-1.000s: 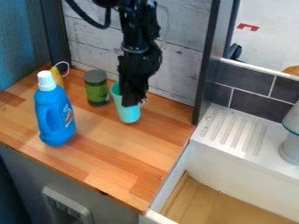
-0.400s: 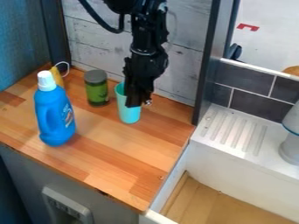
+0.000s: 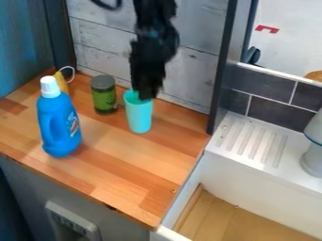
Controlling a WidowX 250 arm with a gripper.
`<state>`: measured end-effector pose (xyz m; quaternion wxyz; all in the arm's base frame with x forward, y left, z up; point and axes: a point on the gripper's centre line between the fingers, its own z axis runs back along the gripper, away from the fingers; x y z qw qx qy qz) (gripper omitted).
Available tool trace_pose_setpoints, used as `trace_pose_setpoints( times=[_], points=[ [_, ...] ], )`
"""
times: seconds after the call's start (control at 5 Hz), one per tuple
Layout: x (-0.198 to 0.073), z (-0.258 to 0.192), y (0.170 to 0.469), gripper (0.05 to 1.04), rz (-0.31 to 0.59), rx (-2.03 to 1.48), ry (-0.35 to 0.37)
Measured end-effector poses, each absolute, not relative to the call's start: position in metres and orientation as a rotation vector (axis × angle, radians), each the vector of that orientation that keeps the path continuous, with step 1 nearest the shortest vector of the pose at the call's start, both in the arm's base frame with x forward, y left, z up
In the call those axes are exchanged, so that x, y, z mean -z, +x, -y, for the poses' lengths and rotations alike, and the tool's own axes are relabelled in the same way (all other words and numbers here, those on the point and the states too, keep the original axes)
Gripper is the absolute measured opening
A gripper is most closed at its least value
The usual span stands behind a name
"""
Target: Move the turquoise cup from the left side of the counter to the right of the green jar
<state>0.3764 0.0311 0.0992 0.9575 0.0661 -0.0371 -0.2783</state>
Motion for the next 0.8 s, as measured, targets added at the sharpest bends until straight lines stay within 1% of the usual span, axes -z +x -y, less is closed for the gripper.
trace_pose_setpoints(
  times=[0.2,0.4,0.6,0.8],
  points=[
    [-0.119,-0.053,0.37,0.884,0.103,0.5,0.138],
    [-0.134,-0.085,0.355,1.007,0.069,0.378,0.163],
    [-0.146,-0.135,0.338,1.003,0.038,0.187,0.178],
    [-0.148,-0.183,0.337,1.003,0.07,0.075,0.2]
  ],
)
